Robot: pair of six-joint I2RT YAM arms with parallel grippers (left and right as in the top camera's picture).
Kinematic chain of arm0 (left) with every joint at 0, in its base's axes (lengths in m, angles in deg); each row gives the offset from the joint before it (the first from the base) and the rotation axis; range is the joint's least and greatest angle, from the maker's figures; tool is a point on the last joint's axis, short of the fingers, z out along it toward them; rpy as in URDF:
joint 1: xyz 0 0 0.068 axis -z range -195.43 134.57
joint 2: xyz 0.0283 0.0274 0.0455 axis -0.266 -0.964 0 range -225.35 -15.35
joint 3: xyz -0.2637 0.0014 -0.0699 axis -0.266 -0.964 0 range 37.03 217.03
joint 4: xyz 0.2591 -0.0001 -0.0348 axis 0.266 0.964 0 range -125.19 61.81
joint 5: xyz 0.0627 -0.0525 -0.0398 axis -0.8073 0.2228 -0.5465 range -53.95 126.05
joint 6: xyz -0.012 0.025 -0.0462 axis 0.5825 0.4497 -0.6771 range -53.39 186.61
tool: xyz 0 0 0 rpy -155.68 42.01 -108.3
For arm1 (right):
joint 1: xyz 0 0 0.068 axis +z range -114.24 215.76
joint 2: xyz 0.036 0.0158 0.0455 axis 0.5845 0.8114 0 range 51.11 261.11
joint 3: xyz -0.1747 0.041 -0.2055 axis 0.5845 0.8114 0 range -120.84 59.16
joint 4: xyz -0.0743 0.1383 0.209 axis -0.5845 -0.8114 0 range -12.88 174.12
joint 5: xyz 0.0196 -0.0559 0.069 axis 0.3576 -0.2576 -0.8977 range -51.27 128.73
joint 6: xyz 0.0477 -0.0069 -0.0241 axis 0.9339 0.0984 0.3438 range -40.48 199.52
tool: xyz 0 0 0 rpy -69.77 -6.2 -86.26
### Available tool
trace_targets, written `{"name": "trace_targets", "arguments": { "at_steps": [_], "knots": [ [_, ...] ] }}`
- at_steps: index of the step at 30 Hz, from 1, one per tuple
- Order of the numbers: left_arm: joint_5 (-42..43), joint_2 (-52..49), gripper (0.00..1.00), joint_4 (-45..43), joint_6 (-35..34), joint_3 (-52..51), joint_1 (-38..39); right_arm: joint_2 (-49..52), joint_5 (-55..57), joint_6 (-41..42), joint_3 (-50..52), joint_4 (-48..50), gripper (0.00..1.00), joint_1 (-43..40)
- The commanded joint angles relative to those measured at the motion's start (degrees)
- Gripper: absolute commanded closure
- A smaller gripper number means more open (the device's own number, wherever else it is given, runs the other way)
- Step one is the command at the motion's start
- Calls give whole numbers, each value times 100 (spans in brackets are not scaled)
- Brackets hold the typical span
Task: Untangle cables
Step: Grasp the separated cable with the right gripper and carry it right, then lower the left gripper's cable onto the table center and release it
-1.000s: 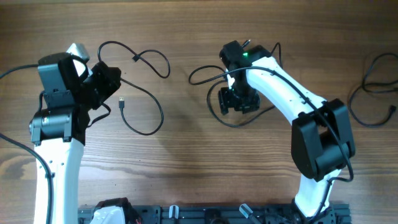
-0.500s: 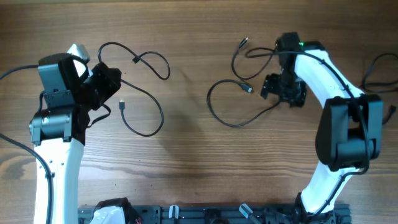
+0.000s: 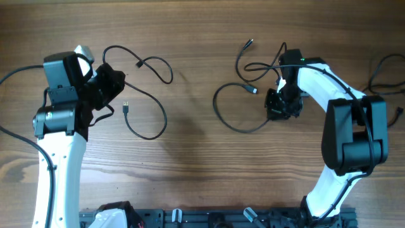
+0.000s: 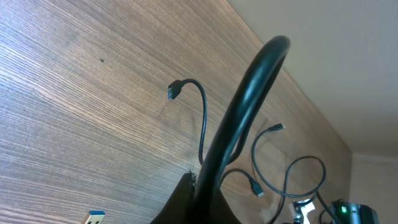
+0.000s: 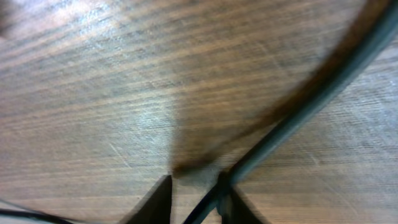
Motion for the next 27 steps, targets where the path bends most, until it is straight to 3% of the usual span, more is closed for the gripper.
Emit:
{"name": "trace_targets", "arguments": {
  "at_steps": [1, 6, 10, 14, 15, 20, 23, 27],
  "knots": [
    [72, -20, 96, -22, 90, 31, -20, 50, -129, -74, -15, 232, 96, 46],
    [72, -20, 96, -20, 90, 31, -20, -166, -131, -181, -2063, -649, 96, 44],
    [72, -20, 96, -20, 90, 31, -20, -238, -35, 254, -4774, -844, 96, -297],
    [72, -20, 96, -20, 90, 31, -20, -245, 424, 767, -6332, -1014, 96, -1353],
    [72, -20, 96, -20, 90, 31, -20, -251, 350, 931, -6780, -1276, 96, -2096],
    [72, -59, 96, -57, 87, 28, -17, -299, -841, 1515, -7119, -1576, 96, -4782],
    [70, -68, 96, -92, 87, 28, 59, -284, -940, 1458, -7117, -1596, 96, -5073],
    [66, -79, 96, -92, 90, 26, 251, -37, -407, 1309, -7117, -1836, 92, -4666]
  ]
}}
